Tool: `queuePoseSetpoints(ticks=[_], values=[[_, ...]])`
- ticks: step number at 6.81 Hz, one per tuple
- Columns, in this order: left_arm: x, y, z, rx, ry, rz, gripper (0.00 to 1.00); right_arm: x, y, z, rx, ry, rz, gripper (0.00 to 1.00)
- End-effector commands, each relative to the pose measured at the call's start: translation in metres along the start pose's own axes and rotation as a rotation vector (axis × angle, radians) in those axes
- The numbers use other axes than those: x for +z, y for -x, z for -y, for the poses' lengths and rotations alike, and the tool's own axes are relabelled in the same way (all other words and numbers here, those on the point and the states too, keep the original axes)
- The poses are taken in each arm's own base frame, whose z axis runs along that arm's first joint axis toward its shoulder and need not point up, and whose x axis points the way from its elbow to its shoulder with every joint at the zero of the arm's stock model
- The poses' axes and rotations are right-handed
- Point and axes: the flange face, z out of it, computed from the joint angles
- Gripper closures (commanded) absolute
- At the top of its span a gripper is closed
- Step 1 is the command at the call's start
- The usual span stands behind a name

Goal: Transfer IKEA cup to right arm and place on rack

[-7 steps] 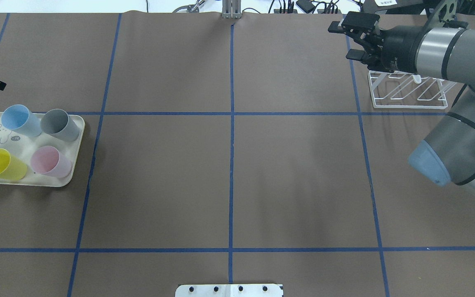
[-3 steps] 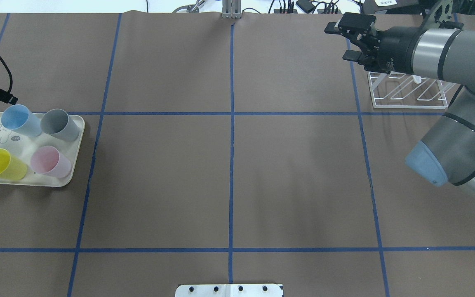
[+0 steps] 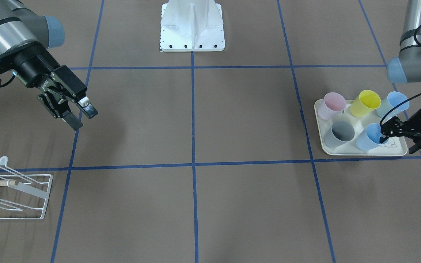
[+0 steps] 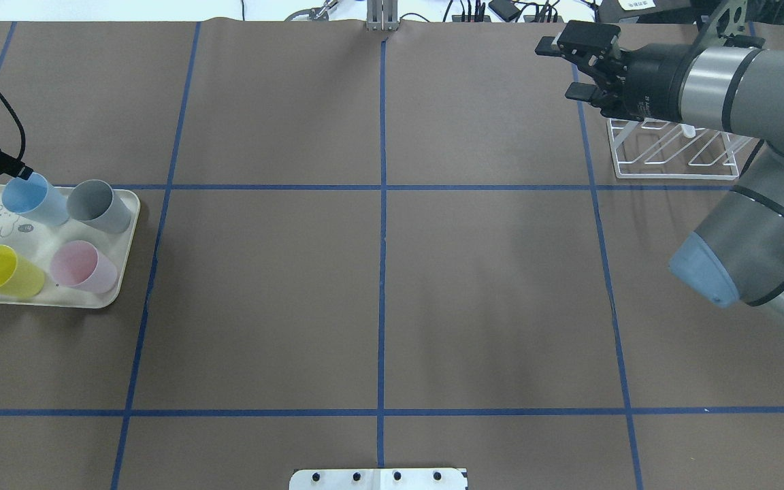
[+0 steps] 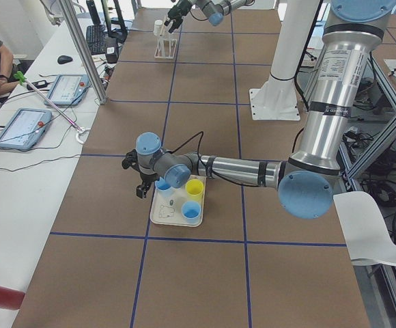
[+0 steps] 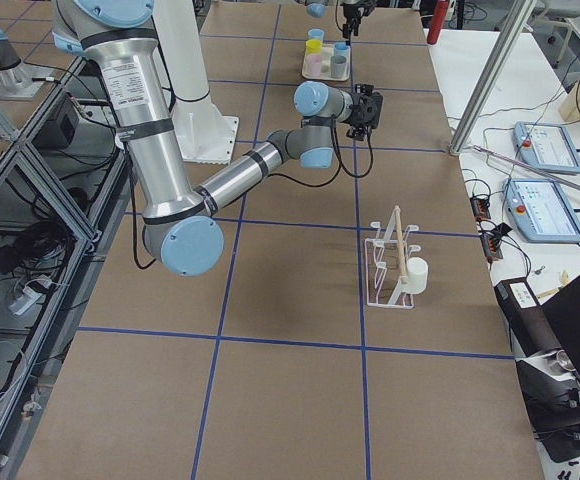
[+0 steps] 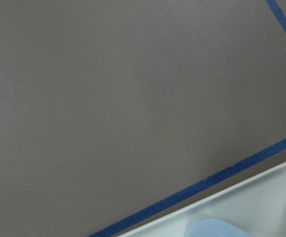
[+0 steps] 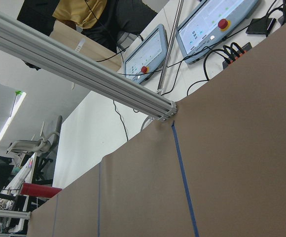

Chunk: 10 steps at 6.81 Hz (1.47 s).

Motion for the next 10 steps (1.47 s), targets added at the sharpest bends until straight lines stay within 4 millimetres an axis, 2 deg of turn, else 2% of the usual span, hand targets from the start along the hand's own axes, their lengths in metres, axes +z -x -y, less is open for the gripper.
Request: queuePoseSetpoints(ticks=[1,4,6,7,9,10], values=[[0.006,0.0,-0.003,0.0,0.011,-0.001,0.0,0.0,0.0,0.0,0.0,0.0,0.0,0.0],[0.019,0.005,-0.013,-0.005,0.038,-0.001,0.0,0.0,0.0,0.0,0.0,0.0,0.0,0.0],[0.027,-0.006,-0.013,0.016,0.051,-0.012,0.01,0.001,-0.001,0.0,-0.001,0.0,-0.002,0.0],[0.027,-0.007,-0.013,0.017,0.05,-0.011,0.06,0.001,-0.001,0.0,-0.001,0.0,-0.002,0.0],[0.025,-0.009,-0.012,0.016,0.049,-0.013,0.46,0.0,-0.001,0.0,-0.001,0.0,0.0,0.0],[0.023,-0.009,-0.011,0.017,0.046,-0.014,0.48,0.0,-0.001,0.0,-0.001,0.0,0.0,0.0]])
